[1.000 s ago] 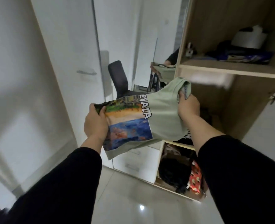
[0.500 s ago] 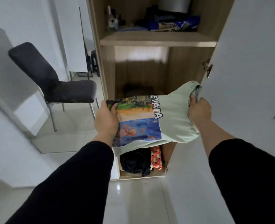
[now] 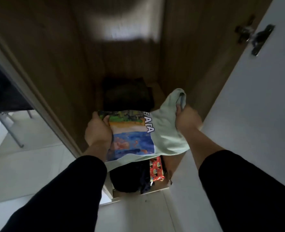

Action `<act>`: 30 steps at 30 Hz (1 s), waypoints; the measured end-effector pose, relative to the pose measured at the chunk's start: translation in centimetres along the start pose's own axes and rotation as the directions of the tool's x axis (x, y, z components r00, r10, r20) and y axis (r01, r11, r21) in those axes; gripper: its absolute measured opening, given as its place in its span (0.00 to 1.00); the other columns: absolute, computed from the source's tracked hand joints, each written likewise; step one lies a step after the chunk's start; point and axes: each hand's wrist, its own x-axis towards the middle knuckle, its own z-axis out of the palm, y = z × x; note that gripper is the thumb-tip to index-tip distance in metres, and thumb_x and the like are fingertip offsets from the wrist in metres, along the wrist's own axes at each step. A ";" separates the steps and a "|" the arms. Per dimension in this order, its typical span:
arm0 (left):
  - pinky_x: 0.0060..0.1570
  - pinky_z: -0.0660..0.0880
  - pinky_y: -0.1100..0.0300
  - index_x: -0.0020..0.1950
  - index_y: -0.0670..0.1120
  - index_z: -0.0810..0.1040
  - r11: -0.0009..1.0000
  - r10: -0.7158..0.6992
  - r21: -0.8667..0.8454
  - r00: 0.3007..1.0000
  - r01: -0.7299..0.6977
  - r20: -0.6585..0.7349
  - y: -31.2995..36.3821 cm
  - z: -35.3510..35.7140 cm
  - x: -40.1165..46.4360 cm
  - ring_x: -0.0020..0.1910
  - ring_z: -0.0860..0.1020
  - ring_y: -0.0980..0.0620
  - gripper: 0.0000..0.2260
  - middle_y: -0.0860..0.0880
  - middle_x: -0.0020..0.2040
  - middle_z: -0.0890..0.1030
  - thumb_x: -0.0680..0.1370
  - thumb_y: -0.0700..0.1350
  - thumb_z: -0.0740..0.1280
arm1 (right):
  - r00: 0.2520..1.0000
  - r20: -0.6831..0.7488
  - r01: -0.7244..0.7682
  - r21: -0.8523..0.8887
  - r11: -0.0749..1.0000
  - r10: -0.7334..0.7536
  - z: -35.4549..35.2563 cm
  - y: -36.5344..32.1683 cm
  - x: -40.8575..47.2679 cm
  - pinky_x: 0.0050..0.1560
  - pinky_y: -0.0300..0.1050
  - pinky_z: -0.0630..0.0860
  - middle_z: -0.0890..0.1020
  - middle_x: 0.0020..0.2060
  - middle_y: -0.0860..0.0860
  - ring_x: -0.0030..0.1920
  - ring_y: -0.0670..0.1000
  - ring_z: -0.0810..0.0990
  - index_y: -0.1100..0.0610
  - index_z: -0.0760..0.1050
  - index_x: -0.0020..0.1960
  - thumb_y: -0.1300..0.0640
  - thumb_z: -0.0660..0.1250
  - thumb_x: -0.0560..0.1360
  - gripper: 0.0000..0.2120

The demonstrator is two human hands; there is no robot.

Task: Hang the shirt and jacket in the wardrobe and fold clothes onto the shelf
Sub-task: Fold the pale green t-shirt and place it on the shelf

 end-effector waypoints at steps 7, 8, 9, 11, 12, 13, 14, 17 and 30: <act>0.50 0.73 0.48 0.62 0.39 0.70 1.000 -0.005 -0.029 1.000 0.006 0.010 -3.6 8.0 6.8 0.57 0.76 0.34 0.17 0.33 0.57 0.78 0.81 0.50 0.60 | 0.993 0.109 -0.047 0.027 0.999 0.044 9.9 1.5 6.7 0.49 0.49 0.72 0.79 0.57 0.62 0.57 0.62 0.78 0.63 0.74 0.59 0.48 0.51 0.82 0.22; 0.50 0.73 0.49 0.63 0.39 0.70 1.000 -0.011 -0.025 1.000 0.011 0.017 -4.2 9.1 7.1 0.57 0.76 0.34 0.17 0.34 0.57 0.78 0.80 0.50 0.61 | 0.988 0.146 -0.060 0.033 0.998 0.054 11.0 2.2 7.3 0.51 0.50 0.73 0.79 0.57 0.62 0.57 0.62 0.78 0.63 0.75 0.59 0.49 0.52 0.82 0.21; 0.50 0.73 0.49 0.63 0.40 0.71 1.000 -0.025 -0.016 0.999 0.026 0.023 -4.8 10.2 7.2 0.57 0.76 0.35 0.17 0.35 0.57 0.78 0.80 0.51 0.61 | 0.982 0.176 -0.076 0.027 0.997 0.070 12.0 2.8 7.6 0.52 0.50 0.73 0.79 0.57 0.62 0.58 0.62 0.77 0.63 0.76 0.59 0.50 0.52 0.82 0.21; 0.50 0.73 0.49 0.62 0.42 0.72 0.998 -0.062 0.001 0.998 0.062 0.028 -6.0 12.1 7.1 0.57 0.76 0.36 0.17 0.36 0.57 0.79 0.80 0.53 0.61 | 0.980 0.177 -0.085 -0.044 0.995 0.092 14.1 3.9 8.0 0.54 0.50 0.73 0.79 0.58 0.61 0.60 0.62 0.77 0.63 0.75 0.60 0.50 0.51 0.82 0.21; 0.50 0.73 0.49 0.62 0.42 0.72 0.997 -0.072 -0.001 0.997 0.072 0.024 -6.3 12.9 6.9 0.57 0.76 0.36 0.17 0.36 0.57 0.79 0.80 0.53 0.61 | 0.986 0.140 -0.077 -0.092 0.993 0.090 14.9 4.2 8.0 0.55 0.50 0.73 0.78 0.60 0.61 0.61 0.61 0.76 0.64 0.75 0.61 0.50 0.49 0.83 0.22; 0.49 0.73 0.49 0.62 0.42 0.73 0.997 -0.076 -0.007 0.997 0.076 0.017 -6.6 13.5 6.8 0.57 0.77 0.35 0.17 0.36 0.57 0.79 0.80 0.53 0.60 | 0.992 0.099 -0.070 -0.131 0.989 0.083 15.5 4.3 8.0 0.55 0.50 0.74 0.78 0.60 0.61 0.61 0.61 0.76 0.63 0.75 0.62 0.50 0.48 0.83 0.23; 0.49 0.73 0.49 0.62 0.42 0.73 0.997 -0.077 -0.013 0.997 0.077 0.008 -6.8 13.9 6.9 0.57 0.76 0.35 0.18 0.35 0.57 0.79 0.80 0.53 0.60 | 0.995 0.072 -0.062 -0.157 0.986 0.074 15.9 4.3 8.1 0.54 0.50 0.74 0.78 0.60 0.61 0.61 0.61 0.77 0.63 0.75 0.61 0.50 0.48 0.84 0.23; 0.51 0.72 0.49 0.64 0.42 0.72 0.996 -0.095 -0.002 0.995 0.095 0.014 -6.9 14.2 7.2 0.58 0.75 0.35 0.19 0.35 0.58 0.78 0.80 0.53 0.59 | 0.996 0.064 -0.048 -0.183 0.982 0.061 16.1 3.9 8.2 0.55 0.49 0.73 0.78 0.61 0.61 0.61 0.61 0.76 0.64 0.74 0.63 0.51 0.47 0.84 0.23; 0.61 0.72 0.48 0.69 0.44 0.65 0.999 -0.020 -0.042 0.971 0.031 0.238 -1.6 5.1 3.0 0.64 0.72 0.39 0.19 0.41 0.67 0.70 0.80 0.49 0.59 | 0.948 0.319 0.058 -0.159 0.986 -0.004 6.3 0.2 3.1 0.66 0.54 0.69 0.68 0.70 0.59 0.69 0.62 0.68 0.56 0.54 0.76 0.43 0.56 0.79 0.31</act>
